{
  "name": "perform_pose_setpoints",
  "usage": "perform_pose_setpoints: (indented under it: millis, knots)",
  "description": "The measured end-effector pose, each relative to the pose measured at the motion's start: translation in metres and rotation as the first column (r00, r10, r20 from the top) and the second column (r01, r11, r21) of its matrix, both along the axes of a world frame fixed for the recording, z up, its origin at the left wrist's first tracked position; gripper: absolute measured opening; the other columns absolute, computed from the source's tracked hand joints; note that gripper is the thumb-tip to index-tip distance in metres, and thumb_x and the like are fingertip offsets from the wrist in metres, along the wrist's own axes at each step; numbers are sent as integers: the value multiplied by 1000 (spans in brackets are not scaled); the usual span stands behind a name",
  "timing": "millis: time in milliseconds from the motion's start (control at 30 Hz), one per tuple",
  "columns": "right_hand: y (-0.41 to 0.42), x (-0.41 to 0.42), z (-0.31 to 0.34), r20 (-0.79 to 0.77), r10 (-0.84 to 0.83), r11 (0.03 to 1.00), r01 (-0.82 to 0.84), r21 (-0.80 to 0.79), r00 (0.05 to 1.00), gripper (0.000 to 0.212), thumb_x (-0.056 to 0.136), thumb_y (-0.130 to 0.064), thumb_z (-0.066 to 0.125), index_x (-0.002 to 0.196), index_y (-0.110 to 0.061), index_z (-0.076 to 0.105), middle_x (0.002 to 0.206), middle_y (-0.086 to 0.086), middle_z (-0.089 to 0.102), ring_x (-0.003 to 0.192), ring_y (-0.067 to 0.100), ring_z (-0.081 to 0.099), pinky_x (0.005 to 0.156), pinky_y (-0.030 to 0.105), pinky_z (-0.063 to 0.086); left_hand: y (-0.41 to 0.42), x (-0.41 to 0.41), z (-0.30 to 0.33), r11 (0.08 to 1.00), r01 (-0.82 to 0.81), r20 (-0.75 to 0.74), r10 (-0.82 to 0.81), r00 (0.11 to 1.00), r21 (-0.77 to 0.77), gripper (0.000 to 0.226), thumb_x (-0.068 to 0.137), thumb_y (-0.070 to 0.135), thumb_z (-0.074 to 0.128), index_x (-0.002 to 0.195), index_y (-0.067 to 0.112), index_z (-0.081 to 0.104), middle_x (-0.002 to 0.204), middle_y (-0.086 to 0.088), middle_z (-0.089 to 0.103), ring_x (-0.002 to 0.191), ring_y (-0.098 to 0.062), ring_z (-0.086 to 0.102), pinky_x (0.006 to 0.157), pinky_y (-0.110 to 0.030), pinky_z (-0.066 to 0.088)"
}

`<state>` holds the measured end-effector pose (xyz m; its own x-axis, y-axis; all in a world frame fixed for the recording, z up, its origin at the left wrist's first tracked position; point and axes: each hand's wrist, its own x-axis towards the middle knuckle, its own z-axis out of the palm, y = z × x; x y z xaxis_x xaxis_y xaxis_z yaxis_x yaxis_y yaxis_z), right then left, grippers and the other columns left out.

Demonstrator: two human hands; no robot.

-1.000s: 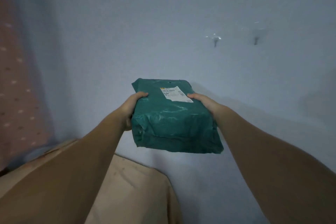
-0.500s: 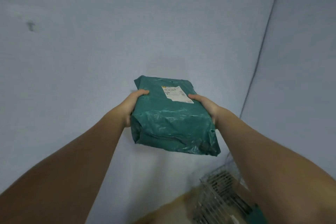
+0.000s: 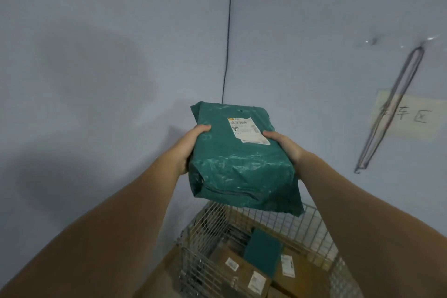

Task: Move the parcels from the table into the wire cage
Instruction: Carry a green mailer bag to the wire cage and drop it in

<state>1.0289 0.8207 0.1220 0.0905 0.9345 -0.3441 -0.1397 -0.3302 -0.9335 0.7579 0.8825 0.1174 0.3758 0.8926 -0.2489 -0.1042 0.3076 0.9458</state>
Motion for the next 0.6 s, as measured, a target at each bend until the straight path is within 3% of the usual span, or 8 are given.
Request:
perform_pose_setpoints:
  millis: [167,267,333,500,600]
  knots:
    - [62,41,-36,-13,-158,987,157,-28,987,47,97,-48,64,124,-10,70,100,14,80,83,28,76,87,40,58,101,57,-42,994,105,5,-105,994,-44,51,89,53,71,128,20,69,110,-13,79,96,-32,78,78,-40,61]
    - [90,61,-64,-41,-244,969,242,-53,969,46,96,-48,65,124,-12,71,106,15,80,88,29,76,92,41,57,147,89,-68,988,148,18,-148,989,-53,43,91,48,71,126,23,69,113,-14,78,101,-35,76,83,-45,61]
    - [105,75,-84,-52,-285,957,281,-75,957,44,97,-48,65,122,-13,71,106,14,80,90,29,76,93,41,58,172,109,-88,983,170,16,-170,985,-67,39,91,46,72,123,24,70,114,-14,78,102,-36,76,89,-49,61]
    - [149,110,-147,-76,-371,921,356,-157,926,48,94,-51,68,124,-13,71,108,14,80,92,30,76,93,43,59,240,157,-147,974,200,-63,-208,976,-109,65,69,52,85,122,16,74,113,-16,78,105,-39,75,100,-58,56]
    - [178,132,-194,-87,-426,893,404,-196,900,50,91,-52,70,123,-13,71,104,13,81,91,31,77,87,41,60,277,185,-188,961,234,-126,-252,959,-147,56,77,51,82,120,15,75,111,-15,79,104,-37,76,100,-57,56]
